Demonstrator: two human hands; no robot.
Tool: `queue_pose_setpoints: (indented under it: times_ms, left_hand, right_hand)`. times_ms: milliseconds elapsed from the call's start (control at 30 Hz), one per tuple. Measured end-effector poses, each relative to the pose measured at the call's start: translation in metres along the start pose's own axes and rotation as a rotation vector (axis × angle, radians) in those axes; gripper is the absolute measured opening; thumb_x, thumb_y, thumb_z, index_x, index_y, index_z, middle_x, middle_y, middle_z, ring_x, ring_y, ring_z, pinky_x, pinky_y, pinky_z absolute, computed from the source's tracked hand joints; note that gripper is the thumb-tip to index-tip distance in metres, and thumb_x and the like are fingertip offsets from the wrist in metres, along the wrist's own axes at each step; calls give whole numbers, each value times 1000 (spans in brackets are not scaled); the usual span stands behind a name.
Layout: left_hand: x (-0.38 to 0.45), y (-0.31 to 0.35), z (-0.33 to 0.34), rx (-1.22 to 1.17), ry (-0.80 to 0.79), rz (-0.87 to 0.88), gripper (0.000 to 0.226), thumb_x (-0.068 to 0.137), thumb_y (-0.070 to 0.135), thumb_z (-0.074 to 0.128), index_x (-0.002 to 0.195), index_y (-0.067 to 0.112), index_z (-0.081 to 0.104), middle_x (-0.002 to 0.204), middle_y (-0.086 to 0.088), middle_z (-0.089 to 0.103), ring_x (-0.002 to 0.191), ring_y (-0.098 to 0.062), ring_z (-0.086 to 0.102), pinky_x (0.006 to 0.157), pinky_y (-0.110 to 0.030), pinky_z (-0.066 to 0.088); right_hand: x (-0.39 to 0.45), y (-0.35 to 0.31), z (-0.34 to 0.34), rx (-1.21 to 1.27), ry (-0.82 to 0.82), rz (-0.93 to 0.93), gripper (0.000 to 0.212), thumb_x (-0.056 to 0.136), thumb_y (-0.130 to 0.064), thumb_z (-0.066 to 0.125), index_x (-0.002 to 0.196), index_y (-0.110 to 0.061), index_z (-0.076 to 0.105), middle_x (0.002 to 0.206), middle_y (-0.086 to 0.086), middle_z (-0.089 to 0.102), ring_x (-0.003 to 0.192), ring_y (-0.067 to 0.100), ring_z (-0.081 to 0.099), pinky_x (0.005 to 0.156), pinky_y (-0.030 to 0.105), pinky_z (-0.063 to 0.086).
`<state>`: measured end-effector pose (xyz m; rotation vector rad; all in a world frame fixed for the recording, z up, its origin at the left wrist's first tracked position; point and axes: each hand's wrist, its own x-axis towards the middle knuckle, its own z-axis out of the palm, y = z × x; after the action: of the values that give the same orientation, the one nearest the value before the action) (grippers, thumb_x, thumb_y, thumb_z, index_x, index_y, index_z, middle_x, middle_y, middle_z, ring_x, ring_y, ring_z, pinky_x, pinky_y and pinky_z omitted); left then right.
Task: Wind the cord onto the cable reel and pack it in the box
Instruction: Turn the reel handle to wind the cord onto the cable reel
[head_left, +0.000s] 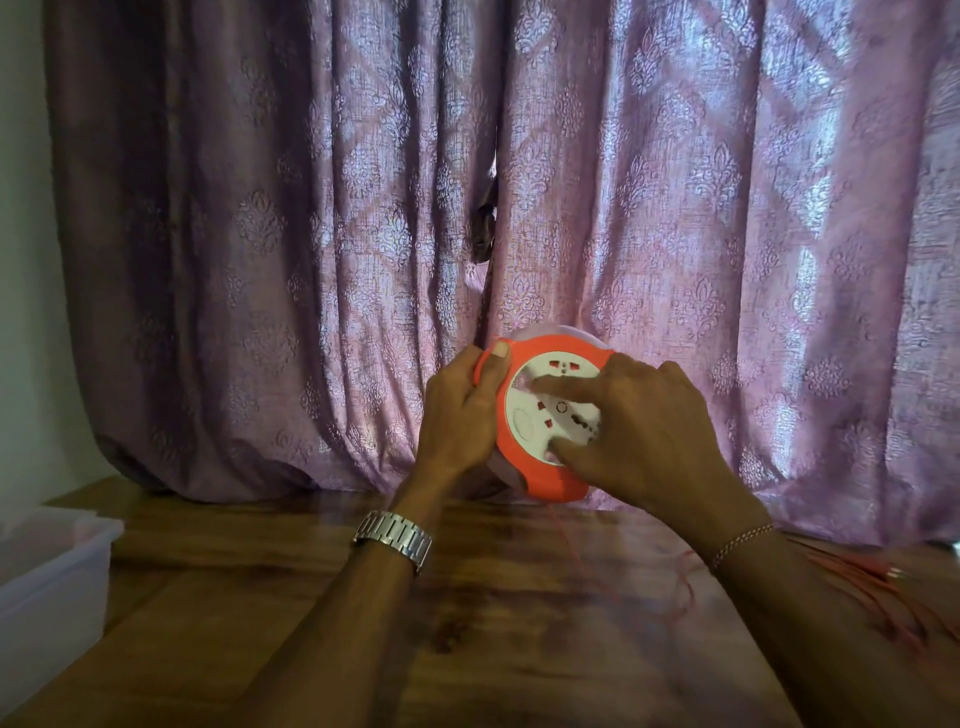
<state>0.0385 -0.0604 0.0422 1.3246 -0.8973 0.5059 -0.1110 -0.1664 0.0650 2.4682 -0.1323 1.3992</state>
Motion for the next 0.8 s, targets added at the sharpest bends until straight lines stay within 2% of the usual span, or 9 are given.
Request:
queue_pose_setpoints:
  times_ms: [67, 133, 267, 333, 433, 533, 567, 667, 800]
  left_hand:
    - [1, -1, 0, -21, 7, -12, 58, 93, 61, 48, 75, 6, 54, 64, 0, 57, 64, -18, 50, 66, -47, 48]
    - [0, 0, 0, -27, 5, -15, 57, 93, 60, 48, 75, 7, 55, 64, 1, 57, 64, -18, 51, 66, -48, 48]
    - [0, -1, 0, -21, -3, -8, 60, 94, 60, 47, 79, 3, 57, 70, -14, 62, 68, -20, 54, 68, -50, 49]
    - [1, -2, 1, -9, -4, -11, 56, 94, 59, 47, 76, 6, 56, 69, -13, 62, 67, -19, 54, 67, -46, 48]
    - [1, -3, 0, -7, 3, -23, 53, 94, 60, 48, 74, 11, 54, 66, -2, 61, 65, -16, 54, 64, -39, 46]
    - [2, -3, 0, -24, 15, -12, 62, 90, 65, 46, 77, 5, 57, 68, -5, 63, 64, -14, 52, 64, -39, 47]
    - [2, -3, -1, -21, 20, -8, 60, 90, 64, 47, 75, 7, 57, 66, -1, 62, 63, -13, 51, 64, -39, 46]
    - [2, -2, -1, -2, 22, -6, 54, 94, 59, 48, 72, 10, 54, 64, 3, 58, 61, -13, 48, 63, -40, 45]
    - [2, -2, -1, -1, 11, -9, 57, 96, 55, 48, 77, 2, 53, 67, -7, 58, 65, -18, 50, 66, -51, 47]
  right_hand:
    - [1, 0, 0, 64, 51, 70, 60, 61, -75, 56, 115, -48, 62, 68, -5, 69, 68, 21, 67, 65, 33, 49]
    - [2, 0, 1, 86, 74, 78, 66, 64, -82, 52, 116, -44, 64, 60, -8, 68, 64, 19, 67, 64, 32, 51]
    - [2, 1, 3, -16, 40, 52, 68, 69, -84, 44, 121, -43, 61, 72, -6, 71, 76, 22, 61, 68, 34, 43]
    - [2, 1, 4, -48, 28, 49, 66, 71, -82, 45, 120, -40, 62, 82, -4, 70, 83, 23, 55, 71, 35, 40]
    - [2, 2, 1, 62, 60, -13, 53, 75, -65, 58, 110, -27, 68, 93, 1, 65, 90, 26, 51, 74, 39, 42]
    - [2, 4, -4, 162, -6, -164, 21, 85, -32, 64, 103, -23, 64, 108, 0, 63, 97, 25, 47, 81, 41, 45]
    - [2, 4, -5, 175, -50, -208, 19, 84, -19, 63, 103, -24, 65, 116, 1, 62, 101, 26, 47, 85, 41, 45]
    - [2, 3, -8, 171, -194, -253, 43, 72, -1, 60, 99, -32, 73, 134, 9, 55, 111, 35, 48, 95, 44, 45]
    - [3, -1, -11, 110, -251, -228, 45, 74, -7, 70, 102, -41, 73, 138, 6, 53, 112, 36, 49, 92, 46, 46]
